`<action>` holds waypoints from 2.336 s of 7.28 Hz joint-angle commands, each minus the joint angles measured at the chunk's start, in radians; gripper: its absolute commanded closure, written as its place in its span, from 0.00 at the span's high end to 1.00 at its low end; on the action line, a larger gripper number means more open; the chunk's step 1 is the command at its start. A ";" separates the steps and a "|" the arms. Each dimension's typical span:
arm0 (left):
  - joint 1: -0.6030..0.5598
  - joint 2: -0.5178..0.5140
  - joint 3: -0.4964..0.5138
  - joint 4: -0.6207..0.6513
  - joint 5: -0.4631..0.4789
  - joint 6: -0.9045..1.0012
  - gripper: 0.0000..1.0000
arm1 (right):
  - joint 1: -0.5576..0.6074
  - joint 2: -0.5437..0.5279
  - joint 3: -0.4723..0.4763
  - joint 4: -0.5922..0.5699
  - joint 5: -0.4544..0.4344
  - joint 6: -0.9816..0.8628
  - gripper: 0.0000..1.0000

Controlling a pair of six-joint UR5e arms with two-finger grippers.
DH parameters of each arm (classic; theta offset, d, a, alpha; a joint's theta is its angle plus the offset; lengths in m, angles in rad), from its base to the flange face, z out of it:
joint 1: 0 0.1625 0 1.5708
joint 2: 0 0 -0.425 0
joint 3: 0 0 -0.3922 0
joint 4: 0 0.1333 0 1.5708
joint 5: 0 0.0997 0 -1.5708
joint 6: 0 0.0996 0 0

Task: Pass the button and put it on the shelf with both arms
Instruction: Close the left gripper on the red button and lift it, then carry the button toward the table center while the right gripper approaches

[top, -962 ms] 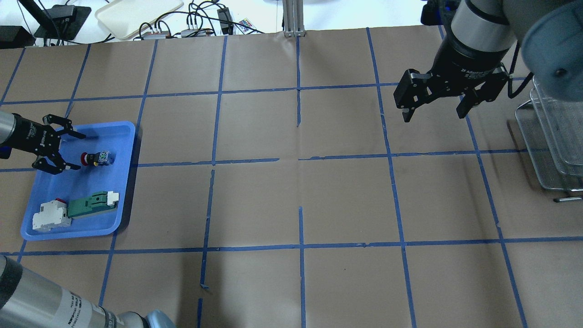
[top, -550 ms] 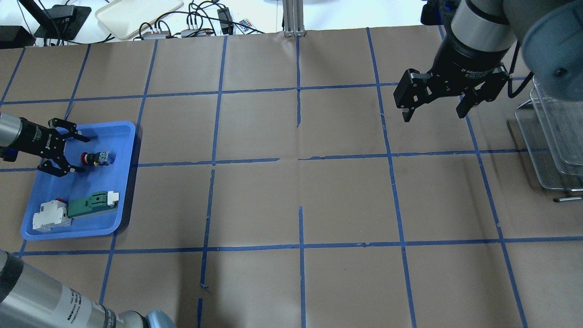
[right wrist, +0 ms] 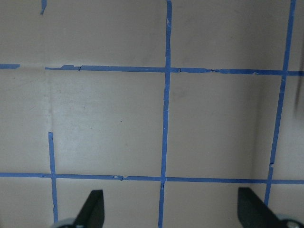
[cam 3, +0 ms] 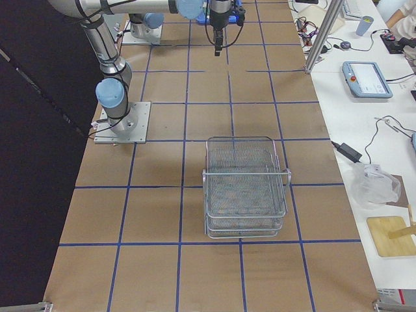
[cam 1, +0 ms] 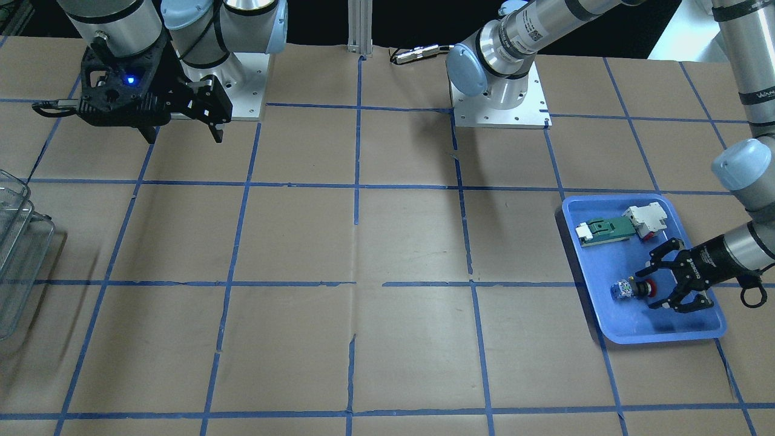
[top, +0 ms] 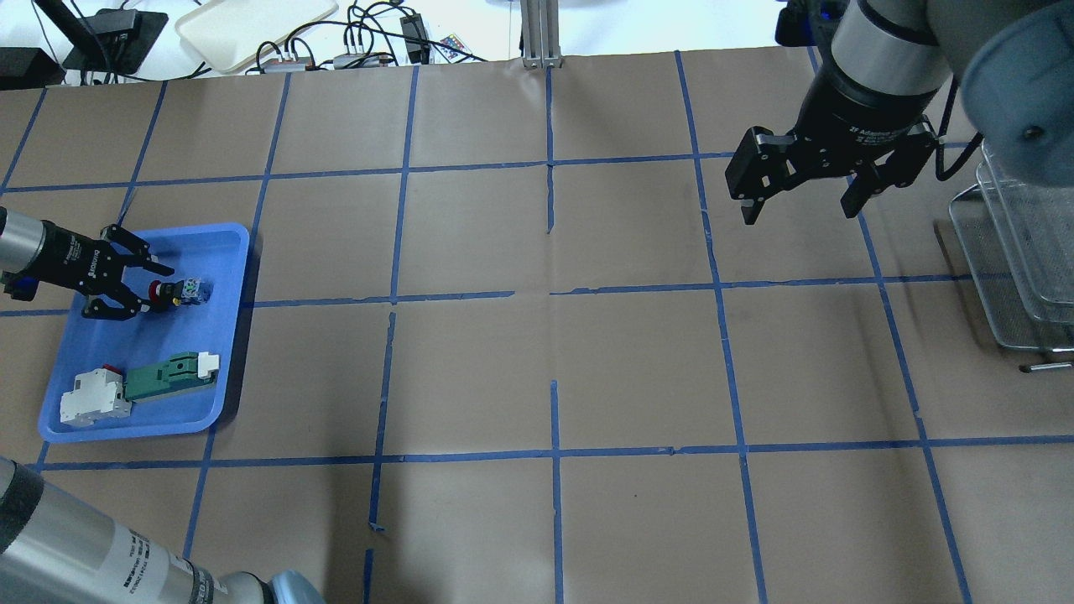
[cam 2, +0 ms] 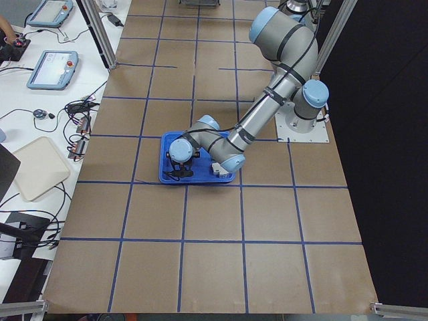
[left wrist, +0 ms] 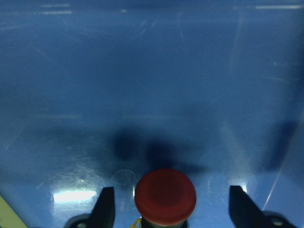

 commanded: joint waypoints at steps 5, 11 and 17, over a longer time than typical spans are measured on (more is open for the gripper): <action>-0.015 0.086 0.004 -0.127 -0.062 -0.020 0.00 | -0.002 -0.002 -0.002 -0.002 0.007 -0.004 1.00; -0.438 0.356 -0.022 -0.194 -0.147 -0.430 0.00 | -0.020 -0.009 -0.014 -0.003 0.015 -0.170 1.00; -0.823 0.371 -0.009 -0.001 -0.213 -0.963 0.00 | -0.153 -0.021 0.000 0.020 0.215 -0.764 1.00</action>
